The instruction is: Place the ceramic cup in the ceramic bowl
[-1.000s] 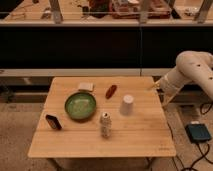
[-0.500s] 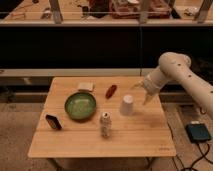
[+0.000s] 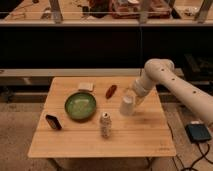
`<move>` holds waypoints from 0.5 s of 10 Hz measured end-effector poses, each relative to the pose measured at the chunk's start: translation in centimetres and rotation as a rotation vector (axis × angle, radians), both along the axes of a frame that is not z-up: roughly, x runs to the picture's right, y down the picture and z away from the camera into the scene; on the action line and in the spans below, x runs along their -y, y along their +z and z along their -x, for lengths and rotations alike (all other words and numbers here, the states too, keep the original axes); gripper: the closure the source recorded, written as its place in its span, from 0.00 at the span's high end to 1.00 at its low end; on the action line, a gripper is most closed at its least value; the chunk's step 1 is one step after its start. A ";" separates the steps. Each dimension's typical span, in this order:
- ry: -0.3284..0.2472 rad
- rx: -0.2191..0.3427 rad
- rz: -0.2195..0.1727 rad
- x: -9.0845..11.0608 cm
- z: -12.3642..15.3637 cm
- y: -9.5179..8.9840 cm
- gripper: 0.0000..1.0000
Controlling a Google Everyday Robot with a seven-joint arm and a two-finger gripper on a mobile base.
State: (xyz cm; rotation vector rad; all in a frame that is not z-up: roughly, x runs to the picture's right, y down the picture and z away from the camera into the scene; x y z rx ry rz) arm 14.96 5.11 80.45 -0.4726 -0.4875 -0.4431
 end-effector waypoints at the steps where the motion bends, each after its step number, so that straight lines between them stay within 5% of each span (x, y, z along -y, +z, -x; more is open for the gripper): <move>1: -0.011 -0.009 0.005 -0.2 0.2 0.3 0.65; 5: -0.068 -0.028 0.033 -1.3 1.1 1.6 0.65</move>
